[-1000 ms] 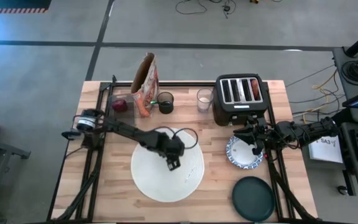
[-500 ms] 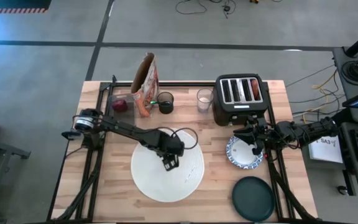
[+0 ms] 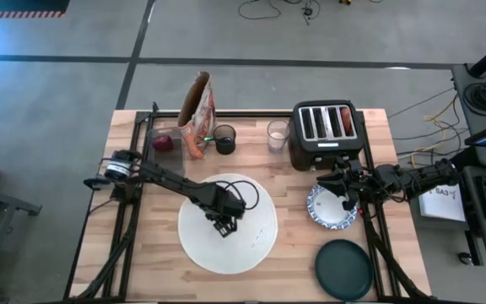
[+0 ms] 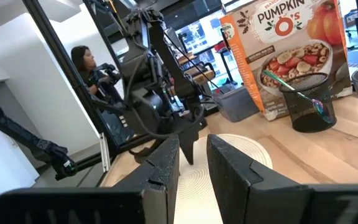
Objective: Arrange a breakfast setting
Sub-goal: Move the white placemat to the center of the table
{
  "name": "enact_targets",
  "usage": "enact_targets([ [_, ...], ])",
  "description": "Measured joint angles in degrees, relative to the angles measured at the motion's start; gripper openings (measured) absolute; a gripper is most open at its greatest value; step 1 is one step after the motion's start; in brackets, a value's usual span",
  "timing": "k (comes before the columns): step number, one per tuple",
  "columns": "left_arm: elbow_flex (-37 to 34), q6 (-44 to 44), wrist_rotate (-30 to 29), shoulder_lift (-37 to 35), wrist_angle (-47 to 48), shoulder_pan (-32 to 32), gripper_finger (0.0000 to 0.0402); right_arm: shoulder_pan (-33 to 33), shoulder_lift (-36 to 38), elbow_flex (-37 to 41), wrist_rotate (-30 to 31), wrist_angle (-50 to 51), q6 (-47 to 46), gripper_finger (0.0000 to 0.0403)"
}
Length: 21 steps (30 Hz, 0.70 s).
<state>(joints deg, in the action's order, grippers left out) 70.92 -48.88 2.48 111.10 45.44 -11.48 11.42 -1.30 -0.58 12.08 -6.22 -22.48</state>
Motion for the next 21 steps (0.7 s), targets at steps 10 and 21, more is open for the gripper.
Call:
enact_targets([
  [10, 6.0, 9.2, -4.9, 6.7, -5.5, 5.2, 0.0189, 0.0, 0.0, 0.0, 0.0, 0.0, 0.0, 0.0073],
  [21, 8.5, 12.7, -6.5, 8.9, -4.1, 9.6, 0.0189, 0.0, 0.0, 0.0, 0.0, 0.0, 0.0, 0.0073],
])
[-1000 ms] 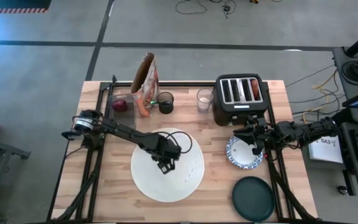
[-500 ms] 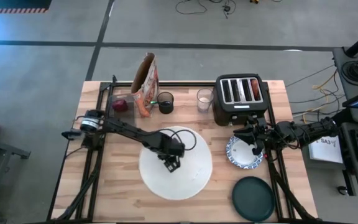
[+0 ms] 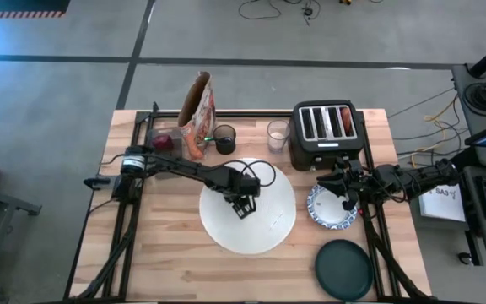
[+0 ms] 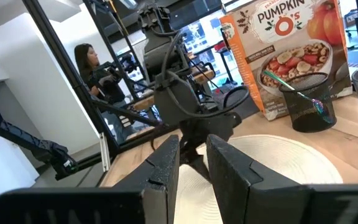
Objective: Arrange a breakfast setting
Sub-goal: Move the white placemat to the center of the table, then put the white patterned bowl on the white placemat
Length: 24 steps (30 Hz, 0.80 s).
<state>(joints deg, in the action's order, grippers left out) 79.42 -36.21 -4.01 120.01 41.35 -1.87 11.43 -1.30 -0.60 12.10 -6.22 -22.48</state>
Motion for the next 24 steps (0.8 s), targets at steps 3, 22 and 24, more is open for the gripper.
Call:
enact_targets([
  [3, 0.0, -0.2, -1.5, 0.0, 0.9, 0.5, 0.0189, 0.0, 0.0, 0.0, 0.0, 0.0, 0.0, 0.0073],
  [22, 18.2, 8.9, -11.0, -1.6, 5.9, -7.3, 0.0189, 0.0, 0.0, 0.0, 0.0, 0.0, 0.0, 0.0073],
  [24, 20.2, 8.8, -11.7, -1.2, 4.6, -8.7, 0.0189, 0.0, 0.0, 0.0, 0.0, 0.0, 0.0, 0.0073],
])
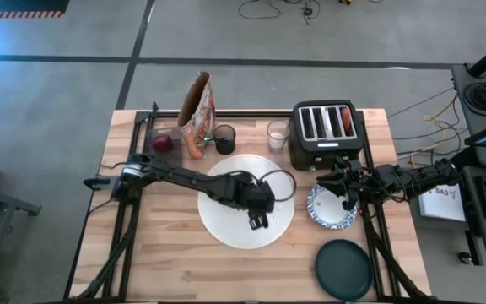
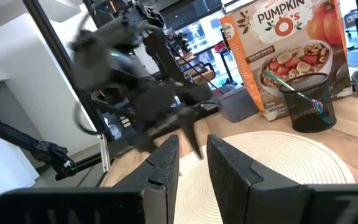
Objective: Arrange a breakfast setting
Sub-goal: Put the white patterned bowl on the white placemat
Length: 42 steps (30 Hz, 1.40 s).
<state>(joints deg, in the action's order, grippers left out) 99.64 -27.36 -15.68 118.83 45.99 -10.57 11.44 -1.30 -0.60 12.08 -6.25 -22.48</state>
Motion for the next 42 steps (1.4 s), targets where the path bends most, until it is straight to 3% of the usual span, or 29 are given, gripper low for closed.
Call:
enact_targets([
  [8, 4.1, -6.1, -4.4, 4.1, -4.8, -4.0, 0.0189, 0.0, 0.0, 0.0, 0.0, 0.1, 0.0, 0.0073],
  [14, 9.1, -4.0, -4.4, 9.9, -4.8, -7.2, 0.0196, 0.0, 0.0, 0.0, 0.0, 0.0, 0.0, 0.0073],
  [22, 18.8, -2.2, -5.0, 14.2, 6.1, -10.1, 0.0199, 0.0, 0.0, 0.0, 0.0, 0.0, 0.0, 0.0073],
  [26, 19.9, -3.4, -9.6, 12.7, 13.6, -11.7, 0.0199, 0.0, 0.0, 0.0, 0.0, 0.0, 0.0, 0.0073],
  [34, 11.2, -10.5, -17.6, 3.7, 20.7, -14.3, 0.0214, 0.0, 0.0, 0.0, 0.0, 0.0, 0.0, 0.0073],
  [42, -7.4, -15.8, -15.5, -7.6, 16.8, -14.1, 0.0221, 0.0, 0.0, 0.0, 0.0, 0.0, 0.0, 0.0073],
])
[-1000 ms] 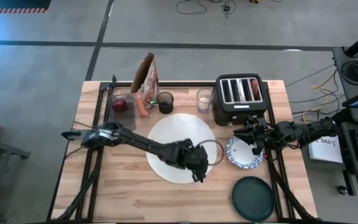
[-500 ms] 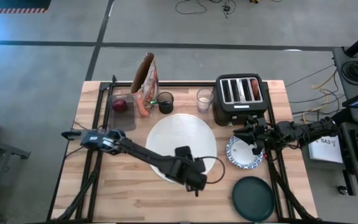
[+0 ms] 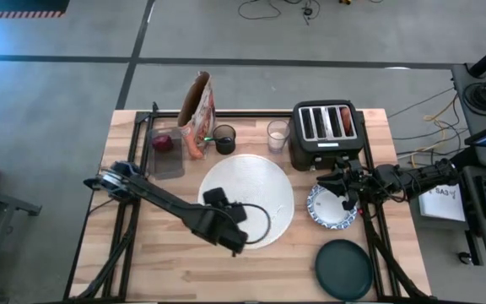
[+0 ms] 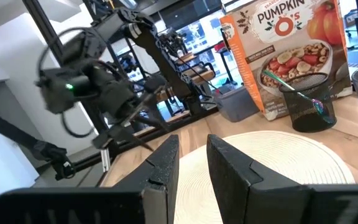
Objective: Arrange a breakfast setting
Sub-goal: Put the white patterned bowl on the white placemat
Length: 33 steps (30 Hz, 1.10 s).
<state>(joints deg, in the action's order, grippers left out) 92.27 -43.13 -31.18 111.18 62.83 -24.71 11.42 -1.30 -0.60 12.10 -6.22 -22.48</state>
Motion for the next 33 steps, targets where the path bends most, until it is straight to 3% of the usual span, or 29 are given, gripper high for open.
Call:
enact_targets([
  [4, -9.3, -1.9, 0.1, -6.3, -1.7, 0.0, 0.0219, 0.0, 0.0, 0.0, 0.0, 0.0, 0.0, 0.0073],
  [9, -20.8, -1.1, -0.2, -13.3, -12.2, 1.3, 0.0219, 0.0, 0.0, 0.0, 0.0, 0.0, 0.0, 0.0073],
  [15, -32.3, 12.1, -1.2, -19.6, -32.5, 2.7, 0.0219, 0.0, 0.0, 0.0, 0.0, 0.0, 0.0, 0.0073],
  [17, -35.4, 17.1, -3.9, -20.8, -40.1, 2.8, 0.0219, 0.0, 0.0, 0.0, 0.0, 0.0, 0.0, 0.0073],
  [22, -38.8, 22.2, -6.5, -20.2, -52.3, 3.4, 0.0219, 0.0, 0.0, 0.0, 1.1, -0.1, 0.2, 0.0073],
  [29, -38.8, 18.2, -5.2, -18.6, -53.8, 3.7, 0.0219, 0.0, 0.0, 0.0, 7.6, -0.1, 0.1, 0.0073],
  [33, -38.8, 17.0, -4.9, -18.6, -53.8, 3.7, 0.0219, 0.0, 0.0, 0.0, 6.4, -0.1, -2.8, 0.0073],
])
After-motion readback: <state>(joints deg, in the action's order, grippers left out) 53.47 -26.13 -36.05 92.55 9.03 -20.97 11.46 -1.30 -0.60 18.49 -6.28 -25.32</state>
